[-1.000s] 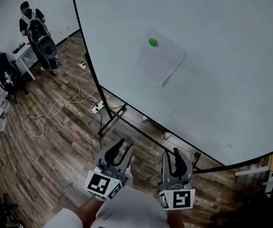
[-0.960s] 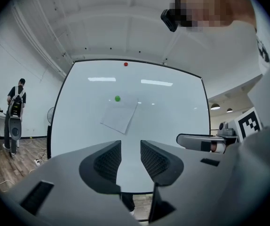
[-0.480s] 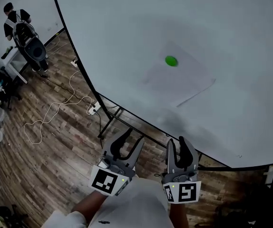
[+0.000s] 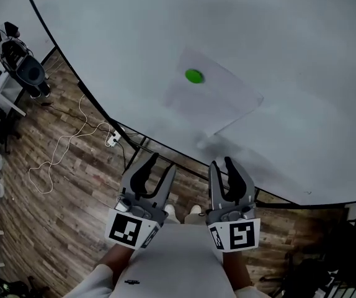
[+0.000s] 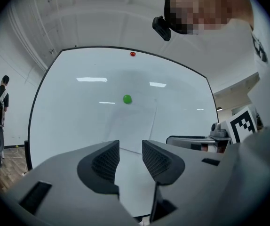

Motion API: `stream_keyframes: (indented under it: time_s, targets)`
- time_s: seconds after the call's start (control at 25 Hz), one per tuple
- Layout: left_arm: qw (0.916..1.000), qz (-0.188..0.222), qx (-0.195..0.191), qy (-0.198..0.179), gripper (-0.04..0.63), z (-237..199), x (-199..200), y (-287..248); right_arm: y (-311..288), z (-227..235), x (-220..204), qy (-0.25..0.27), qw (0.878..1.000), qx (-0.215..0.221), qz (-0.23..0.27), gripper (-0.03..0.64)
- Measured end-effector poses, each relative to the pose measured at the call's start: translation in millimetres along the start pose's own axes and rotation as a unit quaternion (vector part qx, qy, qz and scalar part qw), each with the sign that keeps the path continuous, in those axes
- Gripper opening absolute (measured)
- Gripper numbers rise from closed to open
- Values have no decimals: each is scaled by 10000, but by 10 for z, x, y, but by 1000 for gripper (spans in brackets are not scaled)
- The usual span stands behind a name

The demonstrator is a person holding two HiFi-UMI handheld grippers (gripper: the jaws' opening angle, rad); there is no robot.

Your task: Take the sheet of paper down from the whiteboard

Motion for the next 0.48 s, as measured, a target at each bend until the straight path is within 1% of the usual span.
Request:
stream_keyframes:
  time_s: [0.16, 0.28, 0.48]
  targets:
    - [10000, -80, -21, 28, 135, 7, -41, -64, -70, 83, -14, -64, 9999, -73, -118, 108]
    - [10000, 1, 29, -25, 135, -37, -1, -169, -218, 171, 21, -91, 9998, -71, -140, 108]
    - [9998, 66, 54, -169, 138, -106, 95, -296, -390, 252, 80, -314, 9994, -115, -71, 109]
Point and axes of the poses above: the fingertips, and each gripper's own axes: y backward along the fingers, z to its right, x out of its top, the point moved 7 cm from there along y, backward along the fingers, and after that the axes turned 14 degrees about -y, right-handed, at the moved point
